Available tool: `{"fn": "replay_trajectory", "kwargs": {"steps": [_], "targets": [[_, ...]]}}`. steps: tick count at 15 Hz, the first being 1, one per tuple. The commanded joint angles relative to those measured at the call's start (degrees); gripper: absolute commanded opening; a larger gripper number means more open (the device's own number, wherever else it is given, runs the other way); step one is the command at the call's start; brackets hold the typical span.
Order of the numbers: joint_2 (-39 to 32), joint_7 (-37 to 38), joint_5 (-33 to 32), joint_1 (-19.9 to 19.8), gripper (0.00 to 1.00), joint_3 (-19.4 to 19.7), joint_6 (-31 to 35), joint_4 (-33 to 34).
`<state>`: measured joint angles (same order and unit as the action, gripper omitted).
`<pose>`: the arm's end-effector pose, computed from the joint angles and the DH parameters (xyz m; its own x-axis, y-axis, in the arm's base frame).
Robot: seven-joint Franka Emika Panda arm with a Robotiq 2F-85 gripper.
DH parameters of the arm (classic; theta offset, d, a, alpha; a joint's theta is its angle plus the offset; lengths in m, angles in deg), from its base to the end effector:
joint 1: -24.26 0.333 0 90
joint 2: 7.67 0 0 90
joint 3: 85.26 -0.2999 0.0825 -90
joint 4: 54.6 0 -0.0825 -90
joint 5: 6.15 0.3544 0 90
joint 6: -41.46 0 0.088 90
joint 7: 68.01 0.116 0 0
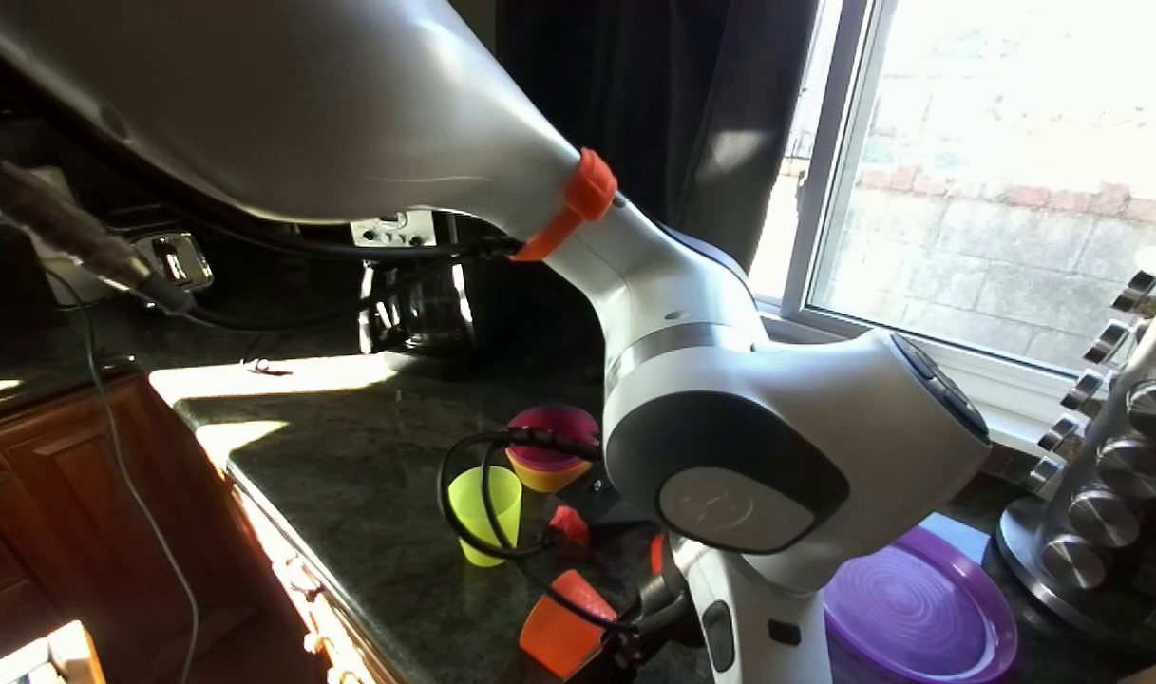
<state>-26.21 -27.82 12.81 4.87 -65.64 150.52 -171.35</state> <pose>0.4161 -0.3017 0.2640 -0.0344 -0.9120 -0.4087 -0.9838 -0.0412 0.1747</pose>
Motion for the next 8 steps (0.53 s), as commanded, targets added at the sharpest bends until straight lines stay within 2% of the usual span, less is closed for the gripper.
{"fn": "replay_trajectory", "kwargs": {"steps": [1, 3, 8], "targets": [[-1.5, 2.5, 1.9, 0.3, 0.63, 0.0, 1.3, 0.9], [-1.5, 2.6, 2.1, 0.5, 0.46, -0.1, 1.8, 0.9], [2.3, 5.2, -0.3, 2.1, 0.44, 0.5, 6.1, -1.8]]}}
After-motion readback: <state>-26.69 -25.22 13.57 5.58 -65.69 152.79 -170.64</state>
